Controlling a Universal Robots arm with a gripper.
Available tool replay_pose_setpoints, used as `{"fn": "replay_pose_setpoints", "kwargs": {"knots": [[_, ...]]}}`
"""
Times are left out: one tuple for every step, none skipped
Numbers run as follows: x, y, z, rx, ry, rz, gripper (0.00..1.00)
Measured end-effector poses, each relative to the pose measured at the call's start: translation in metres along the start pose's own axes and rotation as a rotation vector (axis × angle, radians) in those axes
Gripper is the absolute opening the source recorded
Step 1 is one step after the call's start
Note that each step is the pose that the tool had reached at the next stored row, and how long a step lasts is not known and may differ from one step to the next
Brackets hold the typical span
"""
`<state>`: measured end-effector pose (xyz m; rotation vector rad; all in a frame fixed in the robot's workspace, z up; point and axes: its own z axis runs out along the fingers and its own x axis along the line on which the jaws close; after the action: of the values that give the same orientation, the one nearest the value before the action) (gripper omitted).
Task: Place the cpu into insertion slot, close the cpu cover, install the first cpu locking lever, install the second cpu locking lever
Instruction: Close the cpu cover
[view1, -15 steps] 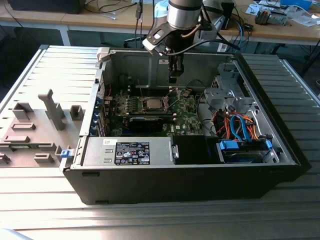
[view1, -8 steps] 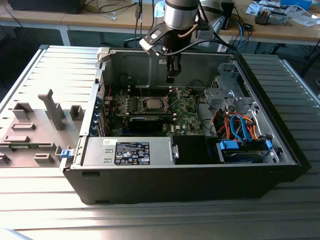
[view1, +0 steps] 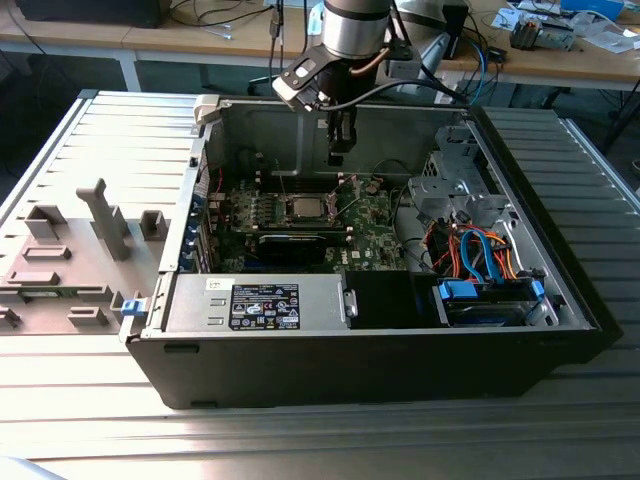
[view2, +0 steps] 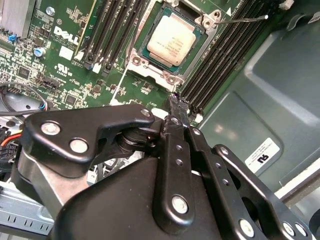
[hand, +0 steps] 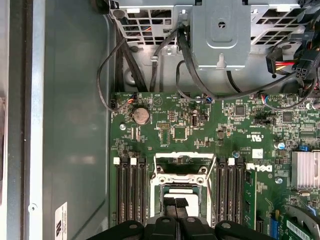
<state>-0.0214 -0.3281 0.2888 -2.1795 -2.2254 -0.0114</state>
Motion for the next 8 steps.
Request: {"fn": "replay_pose_setpoints", "kwargs": {"knots": [[0.0,-0.0012,0.0,0.0,0.0001,0.0,0.11],[0.0,-0.0022,0.0,0.0,0.0002,0.0,0.11],[0.0001,-0.0034,0.0,0.0,0.0003,0.0,0.11],[0.0001,-0.0047,0.0,0.0,0.0004,0.0,0.11],[0.0001,-0.0053,0.0001,0.0,0.0005,0.0,0.11],[0.0001,-0.0055,0.0001,0.0,0.0004,0.0,0.11],[0.0001,-0.0056,0.0001,0.0001,0.0003,0.0,0.11],[0.0001,-0.0055,0.001,0.0,0.0007,0.0,0.11]]}}
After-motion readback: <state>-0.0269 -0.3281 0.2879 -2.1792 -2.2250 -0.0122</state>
